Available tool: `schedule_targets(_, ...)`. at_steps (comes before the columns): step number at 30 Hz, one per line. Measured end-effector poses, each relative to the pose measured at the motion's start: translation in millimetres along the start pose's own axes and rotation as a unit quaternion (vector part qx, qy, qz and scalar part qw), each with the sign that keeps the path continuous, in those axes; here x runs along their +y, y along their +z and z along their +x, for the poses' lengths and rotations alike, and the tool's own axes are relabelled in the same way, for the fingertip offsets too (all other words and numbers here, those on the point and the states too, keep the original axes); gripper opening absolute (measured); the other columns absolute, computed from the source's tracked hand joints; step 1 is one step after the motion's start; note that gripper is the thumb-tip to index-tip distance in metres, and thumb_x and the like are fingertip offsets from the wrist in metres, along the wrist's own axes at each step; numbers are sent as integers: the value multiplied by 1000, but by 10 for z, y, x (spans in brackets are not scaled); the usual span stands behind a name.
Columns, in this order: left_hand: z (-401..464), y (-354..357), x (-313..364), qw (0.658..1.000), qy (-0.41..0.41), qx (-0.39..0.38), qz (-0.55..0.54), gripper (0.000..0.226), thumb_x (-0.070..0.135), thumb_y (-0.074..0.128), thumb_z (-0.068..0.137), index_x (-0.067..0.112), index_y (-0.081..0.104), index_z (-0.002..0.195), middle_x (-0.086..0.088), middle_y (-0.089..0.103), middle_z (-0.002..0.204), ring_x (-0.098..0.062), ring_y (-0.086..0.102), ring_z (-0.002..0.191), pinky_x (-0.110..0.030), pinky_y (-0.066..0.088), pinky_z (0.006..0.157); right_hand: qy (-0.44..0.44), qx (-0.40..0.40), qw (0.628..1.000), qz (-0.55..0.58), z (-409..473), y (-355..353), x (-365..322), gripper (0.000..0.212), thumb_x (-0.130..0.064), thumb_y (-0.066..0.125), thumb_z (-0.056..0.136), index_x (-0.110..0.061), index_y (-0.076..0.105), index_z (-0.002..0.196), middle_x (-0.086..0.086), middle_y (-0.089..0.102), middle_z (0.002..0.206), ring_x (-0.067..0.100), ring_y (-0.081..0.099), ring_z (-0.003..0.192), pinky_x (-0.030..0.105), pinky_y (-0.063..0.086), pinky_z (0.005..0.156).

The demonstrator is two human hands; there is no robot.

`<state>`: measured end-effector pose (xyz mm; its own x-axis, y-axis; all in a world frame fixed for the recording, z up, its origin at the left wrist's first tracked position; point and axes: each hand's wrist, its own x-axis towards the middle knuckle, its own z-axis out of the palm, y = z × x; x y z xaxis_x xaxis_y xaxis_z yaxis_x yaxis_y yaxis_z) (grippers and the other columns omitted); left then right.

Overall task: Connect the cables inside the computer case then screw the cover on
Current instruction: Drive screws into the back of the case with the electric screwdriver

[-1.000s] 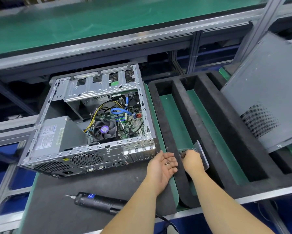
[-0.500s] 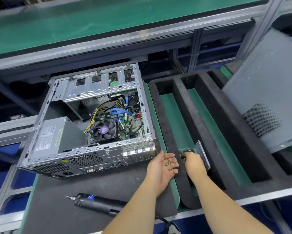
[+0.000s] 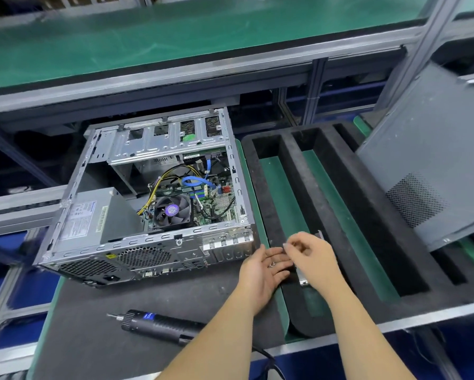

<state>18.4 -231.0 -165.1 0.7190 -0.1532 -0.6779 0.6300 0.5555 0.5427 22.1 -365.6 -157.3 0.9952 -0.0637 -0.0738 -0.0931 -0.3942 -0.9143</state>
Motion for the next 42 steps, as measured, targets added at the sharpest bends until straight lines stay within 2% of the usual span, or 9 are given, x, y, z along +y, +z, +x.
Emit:
schedule_targets(2, 0, 19, -14, 1000, -3, 9, -13, 39, 31, 40, 106, 2, 61, 90, -14, 64, 76, -22, 57, 62, -28, 40, 55, 5, -43, 998, -50, -45, 2, -15, 22, -19, 74, 87, -40, 69, 84, 3, 63, 69, 2, 50, 57, 19, 47, 61)
schedule_targets(4, 3, 25, -15, 1000, -9, 15, -10, 39, 30, 39, 106, 3, 58, 85, -6, 50, 61, -13, 39, 47, -22, 26, 42, 36, 44, 996, -67, -72, -34, 61, 15, -22, 70, 91, -37, 68, 92, -2, 56, 61, 4, 48, 54, 16, 42, 57)
schedule_targets(9, -2, 5, 1, 1000, -20, -6, -20, 35, 26, 39, 106, 2, 55, 84, -1, 39, 55, -9, 27, 42, -20, 16, 38, 224, 117, 968, -18, -194, -98, 312, 27, -13, 52, 91, 2, 56, 69, 7, 44, 58, 20, 35, 58, 36, 30, 55)
schedule_targets(11, 0, -6, -3, 999, -22, -12, -27, 34, 24, 39, 105, 2, 55, 85, -1, 39, 55, -9, 27, 42, -20, 17, 38, 243, 55, 964, -97, -255, 3, 374, 25, -10, 50, 93, -7, 66, 74, 10, 57, 70, 22, 43, 62, 38, 34, 58)
schedule_targets(14, 10, -19, -1, 999, -26, -17, -27, 33, 23, 39, 105, 2, 56, 87, -1, 38, 57, -10, 27, 44, -21, 17, 40, 263, 11, 951, -159, -223, 153, 429, 35, -8, 48, 97, -8, 63, 128, 16, 66, 123, 32, 62, 102, 29, 44, 76)
schedule_targets(18, 20, -39, 0, 999, -27, -21, -23, 32, 22, 38, 105, 0, 56, 91, -3, 40, 58, -11, 30, 45, -21, 20, 40, 258, 19, 947, -192, 1, 201, 512, 40, -4, 43, 99, -9, 54, 137, 18, 64, 128, 36, 61, 112, 35, 47, 87)
schedule_targets(25, 52, -62, -1, 999, -34, -29, -18, 32, 23, 40, 105, 0, 57, 91, -3, 41, 59, -11, 29, 47, -21, 20, 41, 256, 22, 930, -262, 75, 227, 749, 53, 1, 41, 97, -21, 54, 144, 14, 68, 118, 32, 64, 92, 30, 44, 69)
schedule_targets(33, 44, -63, 6, 999, -37, -28, -14, 32, 23, 41, 105, 0, 58, 90, -3, 42, 59, -11, 30, 47, -21, 19, 41, 237, 30, 914, -329, 102, 285, 727, 27, 5, 42, 90, -11, 63, 93, 4, 58, 73, 22, 52, 62, 31, 48, 57)
schedule_targets(42, 51, -54, 10, 999, -39, -24, -18, 32, 23, 41, 105, 0, 57, 90, -3, 41, 59, -11, 30, 46, -21, 19, 41, 231, 74, 940, -238, 97, 297, 698, 15, -6, 46, 100, -12, 59, 98, 9, 63, 85, 27, 55, 73, 31, 41, 61)
